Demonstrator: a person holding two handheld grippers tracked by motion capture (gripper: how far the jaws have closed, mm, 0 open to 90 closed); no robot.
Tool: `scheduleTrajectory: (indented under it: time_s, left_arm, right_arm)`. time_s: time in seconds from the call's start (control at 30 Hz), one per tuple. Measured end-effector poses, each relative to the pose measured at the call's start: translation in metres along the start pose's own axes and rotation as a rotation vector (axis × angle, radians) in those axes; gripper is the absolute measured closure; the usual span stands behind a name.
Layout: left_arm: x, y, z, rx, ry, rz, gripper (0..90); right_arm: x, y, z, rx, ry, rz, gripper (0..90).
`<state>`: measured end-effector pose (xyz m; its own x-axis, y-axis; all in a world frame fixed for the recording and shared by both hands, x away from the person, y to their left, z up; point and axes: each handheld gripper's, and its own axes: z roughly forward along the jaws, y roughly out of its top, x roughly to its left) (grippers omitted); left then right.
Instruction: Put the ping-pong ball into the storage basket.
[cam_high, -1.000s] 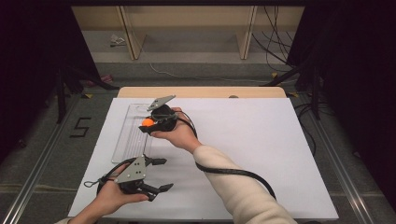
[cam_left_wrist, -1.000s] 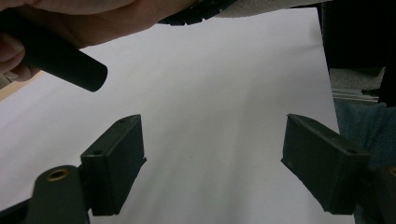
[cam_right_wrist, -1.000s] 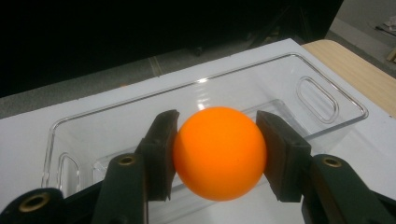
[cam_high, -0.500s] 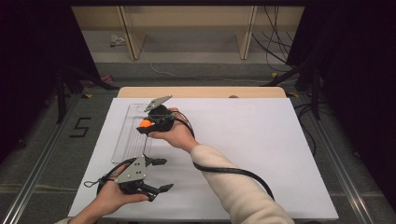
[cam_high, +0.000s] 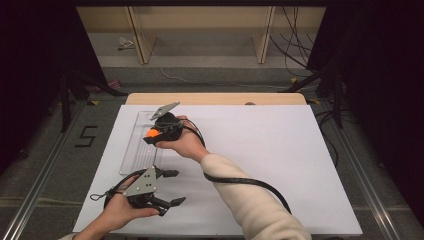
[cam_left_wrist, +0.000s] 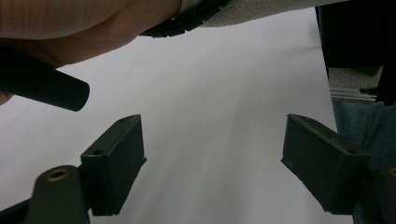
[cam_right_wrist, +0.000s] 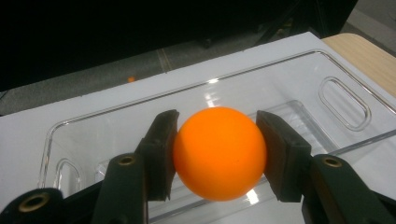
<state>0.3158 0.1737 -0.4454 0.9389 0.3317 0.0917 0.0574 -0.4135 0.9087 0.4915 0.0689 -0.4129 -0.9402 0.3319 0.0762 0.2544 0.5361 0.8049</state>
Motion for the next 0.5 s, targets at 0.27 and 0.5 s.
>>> scheduleTrajectory:
  time_s: [0.27,0.5]
  left_arm:
    - [0.0001,0.0000,0.0000,0.001,-0.002,0.003,20.3]
    - [-0.0002,0.0000,0.0000,0.001,-0.002,0.003,20.3]
  right_arm:
    - [0.0019,0.0030,0.0057,0.006,0.007,-0.010,51.1]
    - [0.0031,0.0035,0.0106,0.016,0.011,-0.010,51.1]
